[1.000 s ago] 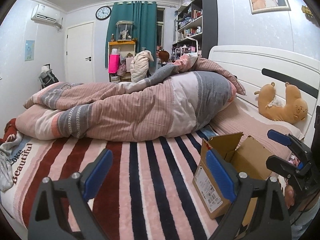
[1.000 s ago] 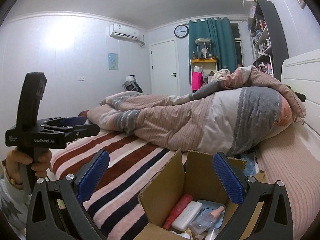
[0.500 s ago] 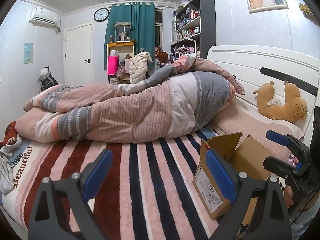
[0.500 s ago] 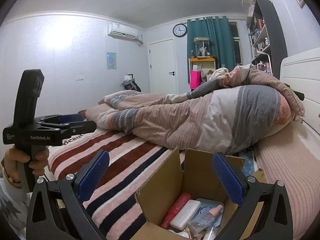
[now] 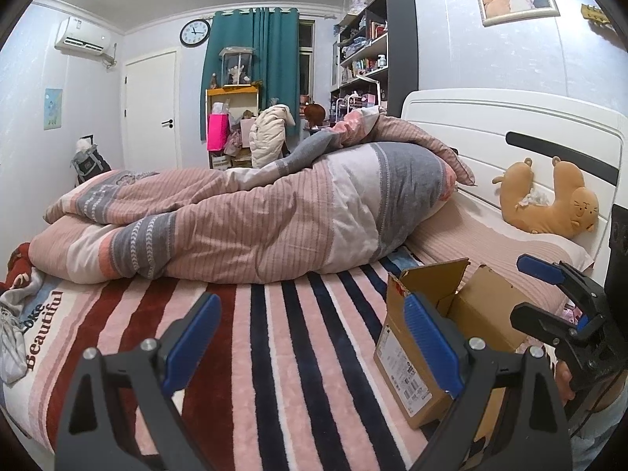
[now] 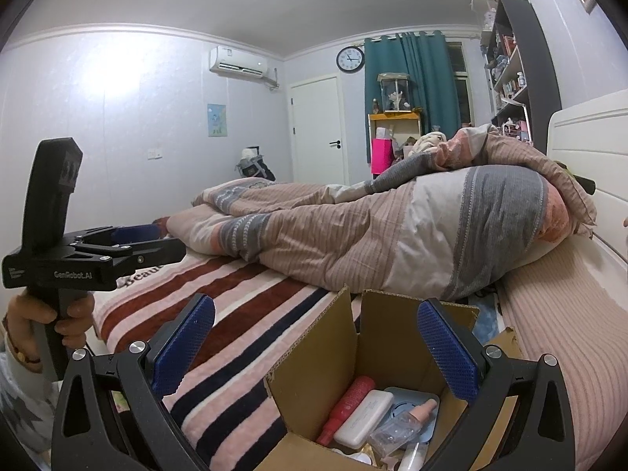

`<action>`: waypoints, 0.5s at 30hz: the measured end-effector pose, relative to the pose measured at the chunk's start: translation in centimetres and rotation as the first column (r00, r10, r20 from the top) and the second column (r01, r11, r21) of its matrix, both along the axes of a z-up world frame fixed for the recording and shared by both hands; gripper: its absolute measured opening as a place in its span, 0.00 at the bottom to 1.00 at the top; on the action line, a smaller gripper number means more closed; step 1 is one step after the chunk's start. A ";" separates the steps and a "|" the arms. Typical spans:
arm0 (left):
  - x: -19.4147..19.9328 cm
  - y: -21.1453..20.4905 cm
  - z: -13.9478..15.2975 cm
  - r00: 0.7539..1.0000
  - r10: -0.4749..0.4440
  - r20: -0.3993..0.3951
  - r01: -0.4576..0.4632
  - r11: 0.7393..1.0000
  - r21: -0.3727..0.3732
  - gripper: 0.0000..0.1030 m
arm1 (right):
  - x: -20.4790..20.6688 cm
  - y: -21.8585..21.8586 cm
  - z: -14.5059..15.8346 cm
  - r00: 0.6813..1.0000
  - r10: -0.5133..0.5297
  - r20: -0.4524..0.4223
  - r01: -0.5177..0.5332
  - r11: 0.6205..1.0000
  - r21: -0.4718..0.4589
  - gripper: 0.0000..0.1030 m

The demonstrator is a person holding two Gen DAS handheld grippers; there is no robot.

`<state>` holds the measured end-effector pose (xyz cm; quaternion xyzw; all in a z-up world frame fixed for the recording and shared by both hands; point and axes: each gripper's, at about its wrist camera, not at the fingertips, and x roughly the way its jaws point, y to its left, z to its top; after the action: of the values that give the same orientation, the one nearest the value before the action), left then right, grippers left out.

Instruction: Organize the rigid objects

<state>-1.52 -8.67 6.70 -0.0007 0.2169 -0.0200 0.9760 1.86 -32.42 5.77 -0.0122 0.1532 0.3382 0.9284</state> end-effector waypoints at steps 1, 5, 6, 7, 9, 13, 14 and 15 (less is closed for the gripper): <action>-0.1 0.0 0.0 1.000 0.000 0.001 0.000 1.000 0.001 0.90 | -0.1 0.1 0.0 1.000 -0.003 0.000 0.003 1.000 0.001 1.00; -0.2 -0.1 0.1 1.000 -0.001 0.003 0.001 1.000 -0.001 0.90 | -0.6 0.3 0.0 1.000 -0.014 0.000 0.014 1.000 0.002 1.00; -0.2 -0.1 0.1 1.000 -0.002 0.005 0.002 1.000 -0.001 0.90 | -0.8 0.3 0.0 1.000 -0.017 0.000 0.017 1.000 0.003 1.00; -0.2 -0.1 0.2 1.000 -0.002 0.007 0.002 1.000 0.001 0.90 | -0.8 0.3 0.0 1.000 -0.016 0.000 0.016 1.000 0.003 1.00; -0.3 -0.2 0.2 1.000 -0.003 0.009 0.003 1.000 0.002 0.90 | -0.8 0.3 0.0 1.000 -0.016 0.000 0.016 1.000 0.003 1.00; -0.3 -0.3 0.2 1.000 -0.003 0.010 0.003 1.000 0.001 0.90 | -0.8 0.3 0.0 1.000 -0.018 -0.001 0.018 1.000 0.004 1.00; -0.3 -0.2 0.2 1.000 -0.004 0.010 0.004 1.000 0.001 0.90 | -1.1 0.4 0.0 1.000 -0.023 -0.003 0.023 1.000 0.006 1.00; -0.3 -0.3 0.2 1.000 -0.007 0.011 0.007 1.000 0.000 0.91 | -1.1 0.4 0.0 1.000 -0.023 -0.003 0.023 1.000 0.006 1.00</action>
<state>-1.83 -8.96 6.93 0.0001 0.2118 -0.0233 0.9770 0.74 -32.05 5.76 -0.0071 0.1538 0.3280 0.9321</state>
